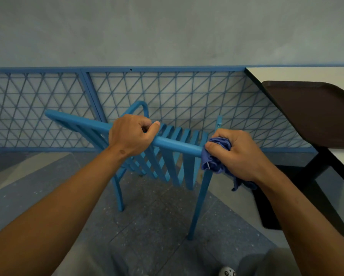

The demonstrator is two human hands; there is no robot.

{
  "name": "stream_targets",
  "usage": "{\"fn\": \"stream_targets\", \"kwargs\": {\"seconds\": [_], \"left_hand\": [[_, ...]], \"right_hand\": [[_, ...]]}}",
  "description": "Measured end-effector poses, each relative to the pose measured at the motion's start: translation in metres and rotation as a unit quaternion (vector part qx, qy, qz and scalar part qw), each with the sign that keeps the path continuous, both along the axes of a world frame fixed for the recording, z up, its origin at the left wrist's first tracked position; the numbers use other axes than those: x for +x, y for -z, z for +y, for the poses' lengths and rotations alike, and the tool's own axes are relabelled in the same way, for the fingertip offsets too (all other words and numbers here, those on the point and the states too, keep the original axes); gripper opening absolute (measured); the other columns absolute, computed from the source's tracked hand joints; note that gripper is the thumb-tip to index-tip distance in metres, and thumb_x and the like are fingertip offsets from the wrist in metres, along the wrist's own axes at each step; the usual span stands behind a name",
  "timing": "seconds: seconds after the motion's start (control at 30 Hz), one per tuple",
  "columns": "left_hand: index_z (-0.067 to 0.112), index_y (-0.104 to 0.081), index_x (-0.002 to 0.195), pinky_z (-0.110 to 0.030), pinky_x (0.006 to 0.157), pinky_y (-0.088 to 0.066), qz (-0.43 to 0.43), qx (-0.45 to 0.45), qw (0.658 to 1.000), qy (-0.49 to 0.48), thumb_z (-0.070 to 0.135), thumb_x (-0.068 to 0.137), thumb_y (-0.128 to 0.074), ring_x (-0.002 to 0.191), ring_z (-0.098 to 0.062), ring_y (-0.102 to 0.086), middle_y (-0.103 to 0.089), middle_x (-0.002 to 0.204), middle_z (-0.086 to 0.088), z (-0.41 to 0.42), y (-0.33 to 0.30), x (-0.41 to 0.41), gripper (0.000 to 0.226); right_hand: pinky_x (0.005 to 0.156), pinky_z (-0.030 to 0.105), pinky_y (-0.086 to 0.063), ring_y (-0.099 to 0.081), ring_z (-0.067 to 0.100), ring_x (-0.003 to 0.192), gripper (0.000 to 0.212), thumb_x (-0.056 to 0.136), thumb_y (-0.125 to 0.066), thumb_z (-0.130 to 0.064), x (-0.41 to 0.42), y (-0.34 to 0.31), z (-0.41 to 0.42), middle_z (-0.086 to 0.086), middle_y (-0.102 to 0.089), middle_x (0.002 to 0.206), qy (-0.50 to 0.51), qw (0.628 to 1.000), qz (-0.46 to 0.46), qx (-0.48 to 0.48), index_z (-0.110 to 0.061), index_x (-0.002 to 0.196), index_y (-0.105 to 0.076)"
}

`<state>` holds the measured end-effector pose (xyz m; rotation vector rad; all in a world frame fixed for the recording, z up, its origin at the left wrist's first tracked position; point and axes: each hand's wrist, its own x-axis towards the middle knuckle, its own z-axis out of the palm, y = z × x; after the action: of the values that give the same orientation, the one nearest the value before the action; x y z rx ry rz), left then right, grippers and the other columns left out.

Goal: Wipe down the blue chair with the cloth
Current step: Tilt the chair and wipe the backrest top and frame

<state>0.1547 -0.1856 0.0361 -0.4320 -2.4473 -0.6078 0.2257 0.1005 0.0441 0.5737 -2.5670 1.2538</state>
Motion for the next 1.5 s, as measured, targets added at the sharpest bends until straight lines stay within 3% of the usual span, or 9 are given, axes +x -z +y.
{"fn": "stream_targets", "kwargs": {"seconds": [0.33,0.43,0.57,0.7,0.9,1.1,1.2,1.33,1.5], "left_hand": [[0.015,-0.061,0.059,-0.040,0.051,-0.044,0.002,0.024,0.997,0.074,0.037,0.103,-0.049,0.048,-0.014,-0.051,-0.054,0.052,0.003,-0.030,0.000,0.002,0.051],[0.012,-0.063,0.066,-0.043,0.058,-0.043,0.009,0.030,0.995,0.091,0.038,0.103,-0.048,0.056,-0.019,-0.054,-0.056,0.059,0.000,-0.012,0.004,0.012,0.048],[0.014,-0.065,0.068,-0.045,0.057,-0.043,0.010,0.034,0.999,0.036,0.039,0.102,-0.047,0.054,-0.017,-0.053,-0.054,0.054,0.003,-0.005,0.006,0.017,0.046],[0.017,-0.068,0.068,-0.041,0.053,-0.043,0.013,0.053,0.997,0.048,0.035,0.101,-0.054,0.052,-0.012,-0.053,-0.055,0.053,0.006,-0.009,0.005,0.017,0.040],[0.022,-0.069,0.068,-0.038,0.056,-0.046,0.018,0.079,0.996,0.046,0.039,0.100,-0.054,0.057,-0.010,-0.056,-0.058,0.056,0.010,0.001,0.007,0.023,0.039],[0.028,-0.070,0.081,-0.029,0.060,-0.048,0.006,0.156,0.986,0.052,0.045,0.095,-0.063,0.064,-0.007,-0.061,-0.062,0.067,0.015,0.004,0.007,0.025,0.023],[0.027,-0.070,0.088,-0.037,0.073,-0.051,0.003,0.153,0.987,0.041,0.039,0.095,-0.064,0.078,-0.005,-0.061,-0.065,0.079,0.016,0.001,0.007,0.028,0.015],[0.025,-0.065,0.114,-0.050,0.112,-0.035,-0.015,0.183,0.982,-0.049,0.039,0.094,-0.064,0.123,-0.010,-0.048,-0.058,0.121,0.009,0.008,0.015,0.049,0.025],[0.040,-0.063,0.119,-0.056,0.125,0.003,-0.106,0.131,0.986,-0.013,0.055,0.093,-0.046,0.152,-0.022,-0.019,-0.045,0.148,0.007,0.046,0.014,0.089,0.035]], "right_hand": [[0.055,0.019,-0.048,-0.064,0.004,0.063,0.019,0.099,-0.061,-0.041,-0.005,-0.023,-0.045,-0.012,-0.069,0.075,-0.093,0.993,-0.061,0.043,-0.027,0.087,-0.068],[0.066,0.031,-0.054,-0.066,0.005,0.075,0.020,0.098,-0.058,-0.049,-0.014,-0.035,-0.071,-0.011,-0.070,0.083,-0.104,0.985,-0.029,0.132,-0.031,0.096,-0.066],[0.061,0.032,-0.044,-0.056,0.006,0.068,0.027,0.098,-0.055,-0.052,-0.012,-0.034,-0.085,-0.009,-0.060,0.074,-0.089,0.969,0.022,0.230,-0.028,0.085,-0.059],[0.055,0.027,-0.035,-0.055,0.006,0.065,0.029,0.096,-0.057,-0.050,-0.001,-0.036,-0.056,-0.010,-0.057,0.066,-0.085,0.967,0.015,0.238,-0.029,0.076,-0.055],[0.057,0.031,-0.046,-0.057,0.004,0.065,0.027,0.094,-0.054,-0.055,0.007,-0.042,-0.044,-0.012,-0.061,0.070,-0.068,0.955,0.007,0.288,-0.032,0.082,-0.061],[0.061,0.034,-0.042,-0.054,0.007,0.067,0.028,0.098,-0.054,-0.047,-0.006,-0.039,-0.083,-0.008,-0.059,0.070,-0.070,0.963,0.017,0.258,-0.027,0.080,-0.056],[0.058,0.031,-0.042,-0.056,0.006,0.064,0.027,0.098,-0.056,-0.047,-0.001,-0.042,-0.065,-0.007,-0.061,0.068,-0.086,0.966,-0.009,0.242,-0.025,0.082,-0.060],[0.056,0.028,-0.046,-0.059,0.005,0.067,0.026,0.096,-0.058,-0.051,0.010,-0.042,-0.035,-0.009,-0.064,0.071,-0.087,0.964,-0.010,0.252,-0.029,0.086,-0.065],[0.067,0.026,-0.051,-0.066,0.008,0.083,0.016,0.098,-0.062,-0.047,0.020,-0.021,-0.016,-0.012,-0.067,0.089,-0.107,0.987,-0.026,0.118,-0.034,0.100,-0.070]]}}
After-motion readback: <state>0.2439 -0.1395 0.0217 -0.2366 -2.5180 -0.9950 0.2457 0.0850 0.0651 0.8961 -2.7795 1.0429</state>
